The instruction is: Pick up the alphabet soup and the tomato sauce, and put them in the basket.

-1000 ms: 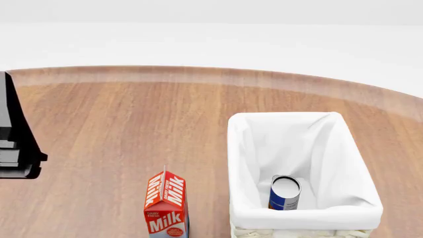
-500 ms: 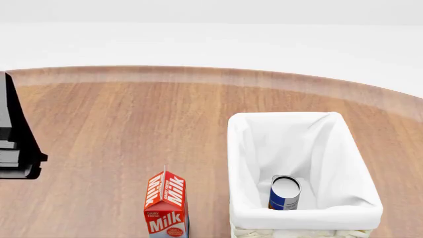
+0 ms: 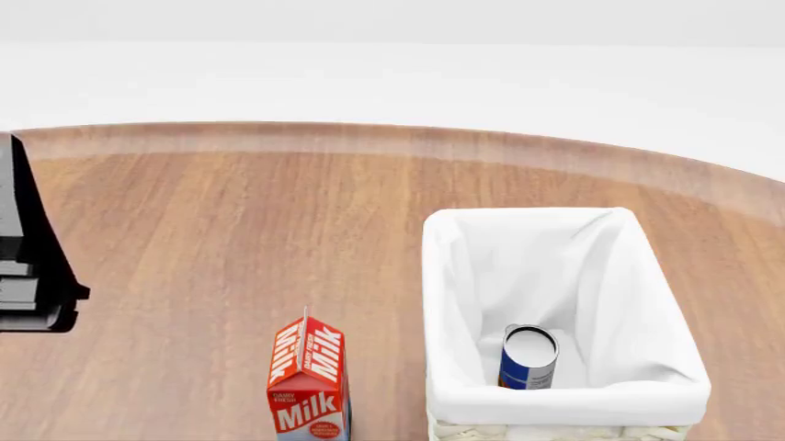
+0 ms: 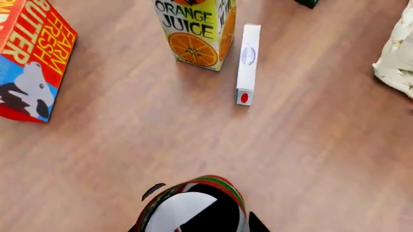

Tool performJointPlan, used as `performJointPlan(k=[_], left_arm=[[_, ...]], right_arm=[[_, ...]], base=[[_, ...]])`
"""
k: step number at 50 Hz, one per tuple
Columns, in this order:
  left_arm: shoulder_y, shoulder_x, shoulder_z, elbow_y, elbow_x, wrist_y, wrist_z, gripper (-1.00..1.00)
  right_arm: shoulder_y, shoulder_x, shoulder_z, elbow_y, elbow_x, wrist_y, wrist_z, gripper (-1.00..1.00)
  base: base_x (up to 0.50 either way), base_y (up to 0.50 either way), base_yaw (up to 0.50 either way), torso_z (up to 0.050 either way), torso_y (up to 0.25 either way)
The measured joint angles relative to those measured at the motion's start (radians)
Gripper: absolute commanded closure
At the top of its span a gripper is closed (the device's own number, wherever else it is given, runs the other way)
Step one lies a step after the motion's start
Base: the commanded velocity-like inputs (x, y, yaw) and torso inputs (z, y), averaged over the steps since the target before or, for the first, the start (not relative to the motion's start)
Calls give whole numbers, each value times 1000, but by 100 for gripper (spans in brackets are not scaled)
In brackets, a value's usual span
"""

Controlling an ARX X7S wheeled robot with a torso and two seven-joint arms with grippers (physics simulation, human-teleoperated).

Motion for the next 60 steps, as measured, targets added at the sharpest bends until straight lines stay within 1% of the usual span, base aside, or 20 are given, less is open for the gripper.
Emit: performJointPlan(k=[9, 23, 28, 36, 42, 50, 60], left_arm=[[0, -2, 1, 1, -1, 0, -2, -100], [-7, -6, 4, 4, -3, -9, -5, -100], [-11, -8, 5, 7, -4, -14, -7, -100], [-14, -8, 6, 7, -7, -15, -8, -100], [-16, -8, 5, 7, -11, -16, -9, -100], [-17, -8, 8, 6, -10, -15, -10, -100], [-17, -9, 10, 5, -10, -14, -11, -100]], right_arm=[[93, 49, 62, -78, 105, 39, 52, 100], [294, 111, 169, -156, 317, 85, 136, 100], [398, 129, 210, -169, 414, 99, 174, 100], [626, 151, 272, -153, 601, 129, 244, 100], [779, 161, 306, -115, 703, 151, 277, 100], [931, 148, 334, -28, 749, 176, 284, 100], [1041, 86, 332, 139, 654, 195, 226, 100]], base=[[0, 0, 0, 0, 0], [0, 0, 0, 0, 0], [0, 0, 0, 2, 0], [0, 0, 0, 0, 1], [0, 0, 0, 0, 0], [0, 0, 0, 0, 0], [0, 0, 0, 0, 0]])
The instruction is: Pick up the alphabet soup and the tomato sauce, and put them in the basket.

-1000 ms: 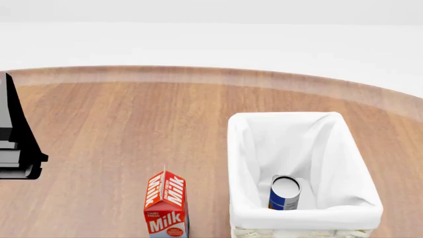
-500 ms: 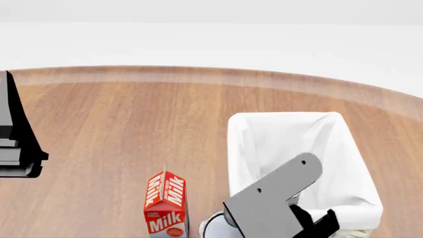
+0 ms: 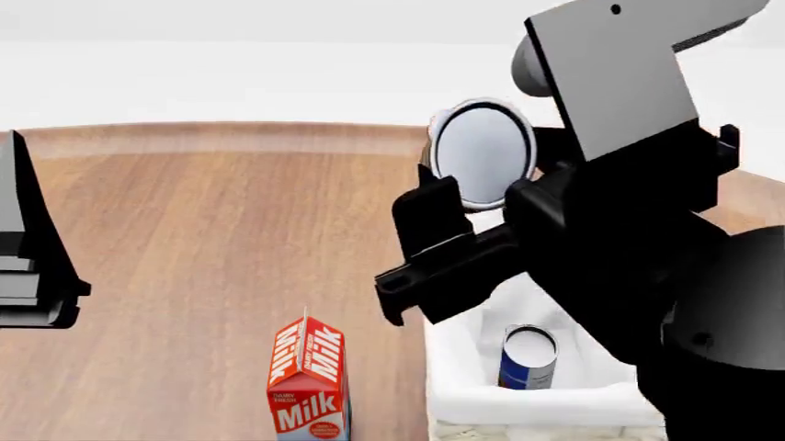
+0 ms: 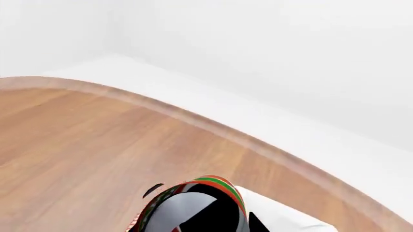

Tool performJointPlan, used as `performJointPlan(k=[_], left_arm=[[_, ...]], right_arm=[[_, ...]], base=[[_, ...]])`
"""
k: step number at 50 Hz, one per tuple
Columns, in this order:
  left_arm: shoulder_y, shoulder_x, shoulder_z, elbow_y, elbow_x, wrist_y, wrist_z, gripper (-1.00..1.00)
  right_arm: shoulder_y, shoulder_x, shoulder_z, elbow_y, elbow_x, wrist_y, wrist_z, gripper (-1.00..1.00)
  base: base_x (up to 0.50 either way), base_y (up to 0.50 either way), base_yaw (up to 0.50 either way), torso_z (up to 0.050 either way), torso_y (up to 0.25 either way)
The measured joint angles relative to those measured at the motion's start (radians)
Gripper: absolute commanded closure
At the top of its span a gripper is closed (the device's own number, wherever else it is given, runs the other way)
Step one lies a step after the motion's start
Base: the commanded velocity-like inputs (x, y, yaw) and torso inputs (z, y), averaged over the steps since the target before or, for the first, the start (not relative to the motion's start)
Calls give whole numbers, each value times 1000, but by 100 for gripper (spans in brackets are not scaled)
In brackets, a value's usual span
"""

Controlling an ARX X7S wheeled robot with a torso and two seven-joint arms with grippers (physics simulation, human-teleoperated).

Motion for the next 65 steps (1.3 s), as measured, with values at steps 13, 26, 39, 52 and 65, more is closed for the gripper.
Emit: performJointPlan(k=[13, 26, 39, 52, 65], left_arm=[[0, -2, 0, -2, -2, 3, -1, -100], [-2, -3, 0, -2, -8, 3, -2, -100], [-2, -3, 2, -3, -11, 6, -2, -100], [1, -2, 5, -8, -11, 15, -2, -100], [10, -3, 5, -13, -8, 26, -2, -100]], right_arm=[[83, -110, -48, 285, -234, -28, -147, 100], [112, -234, -122, 560, -450, -118, -288, 100], [103, -356, -159, 823, -579, -234, -367, 100], [50, -440, -168, 1043, -646, -342, -399, 100], [-36, -489, -175, 1168, -678, -425, -423, 100]], base=[[0, 0, 0, 0, 0], [0, 0, 0, 0, 0], [0, 0, 0, 0, 0], [0, 0, 0, 0, 1], [0, 0, 0, 0, 0]])
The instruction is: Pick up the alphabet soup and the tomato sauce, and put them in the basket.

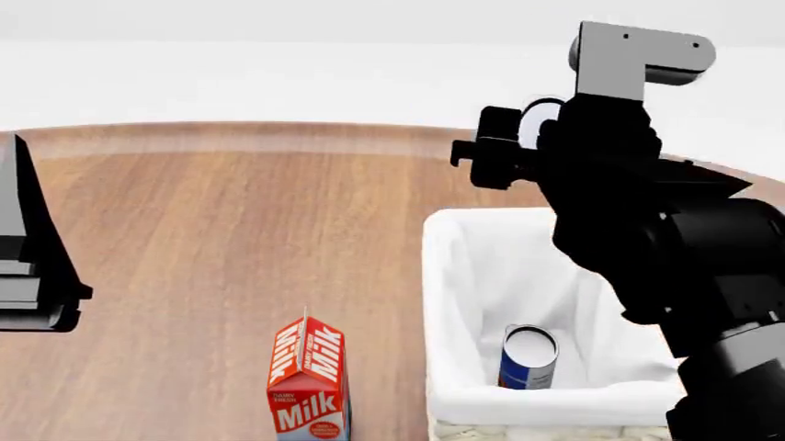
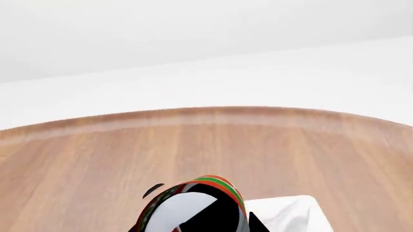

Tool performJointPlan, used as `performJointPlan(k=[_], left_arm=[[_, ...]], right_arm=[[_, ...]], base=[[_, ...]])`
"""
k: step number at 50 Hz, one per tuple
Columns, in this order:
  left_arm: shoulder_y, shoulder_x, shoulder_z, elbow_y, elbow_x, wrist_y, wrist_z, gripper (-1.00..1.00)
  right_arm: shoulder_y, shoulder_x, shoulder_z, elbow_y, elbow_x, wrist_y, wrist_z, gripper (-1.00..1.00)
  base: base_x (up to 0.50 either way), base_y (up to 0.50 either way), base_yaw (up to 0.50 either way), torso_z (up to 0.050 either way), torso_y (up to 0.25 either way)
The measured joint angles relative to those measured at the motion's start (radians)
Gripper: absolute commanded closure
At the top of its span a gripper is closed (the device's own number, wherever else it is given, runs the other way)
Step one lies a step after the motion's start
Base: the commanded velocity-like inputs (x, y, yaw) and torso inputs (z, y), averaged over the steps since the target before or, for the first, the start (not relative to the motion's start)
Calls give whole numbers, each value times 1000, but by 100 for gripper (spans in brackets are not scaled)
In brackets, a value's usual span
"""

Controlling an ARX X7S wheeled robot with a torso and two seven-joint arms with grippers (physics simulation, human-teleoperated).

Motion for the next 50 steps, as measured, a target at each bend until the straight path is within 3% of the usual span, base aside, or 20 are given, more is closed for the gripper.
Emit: performJointPlan(k=[50], left_arm=[[9, -4, 5, -11, -3, 16, -3, -100]], right_arm=[[-200, -5, 7, 102, -16, -109, -4, 100]], base=[[0, 0, 0, 0, 0]])
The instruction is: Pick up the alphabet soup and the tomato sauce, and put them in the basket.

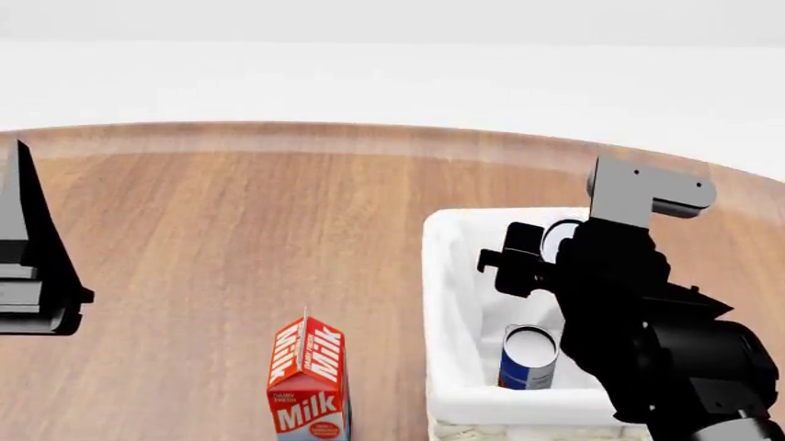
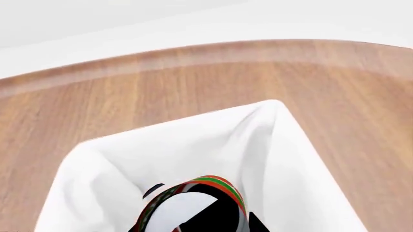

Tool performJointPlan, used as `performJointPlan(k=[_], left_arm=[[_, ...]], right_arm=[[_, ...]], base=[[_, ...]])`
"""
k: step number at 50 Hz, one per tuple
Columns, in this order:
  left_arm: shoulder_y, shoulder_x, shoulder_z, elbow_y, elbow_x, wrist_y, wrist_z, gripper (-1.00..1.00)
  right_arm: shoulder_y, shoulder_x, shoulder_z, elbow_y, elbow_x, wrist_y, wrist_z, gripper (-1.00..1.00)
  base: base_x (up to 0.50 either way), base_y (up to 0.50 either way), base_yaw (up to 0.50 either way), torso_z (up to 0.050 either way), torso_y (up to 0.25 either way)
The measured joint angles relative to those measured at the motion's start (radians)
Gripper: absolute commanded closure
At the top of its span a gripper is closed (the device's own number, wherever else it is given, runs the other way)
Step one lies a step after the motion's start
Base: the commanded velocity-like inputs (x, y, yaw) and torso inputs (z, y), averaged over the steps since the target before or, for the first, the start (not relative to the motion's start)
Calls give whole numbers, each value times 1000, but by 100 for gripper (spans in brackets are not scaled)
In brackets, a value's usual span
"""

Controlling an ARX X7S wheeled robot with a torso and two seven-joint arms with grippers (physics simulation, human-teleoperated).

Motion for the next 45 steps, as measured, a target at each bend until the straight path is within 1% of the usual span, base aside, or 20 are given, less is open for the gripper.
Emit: performJointPlan(k=[21, 22, 45], left_arm=[[-2, -3, 2, 3, -4, -3, -5, -100], [-2, -3, 2, 3, -4, -3, -5, -100], [1, -2, 6, -2, -4, 5, -7, -100]], right_arm=[[-3, 2, 3, 0, 0, 1, 0, 100], [-3, 2, 3, 0, 1, 1, 1, -100], [-4, 1, 10, -6, -31, 7, -14, -100]], base=[[0, 0, 0, 0, 0], [0, 0, 0, 0, 0], [0, 0, 0, 0, 0]])
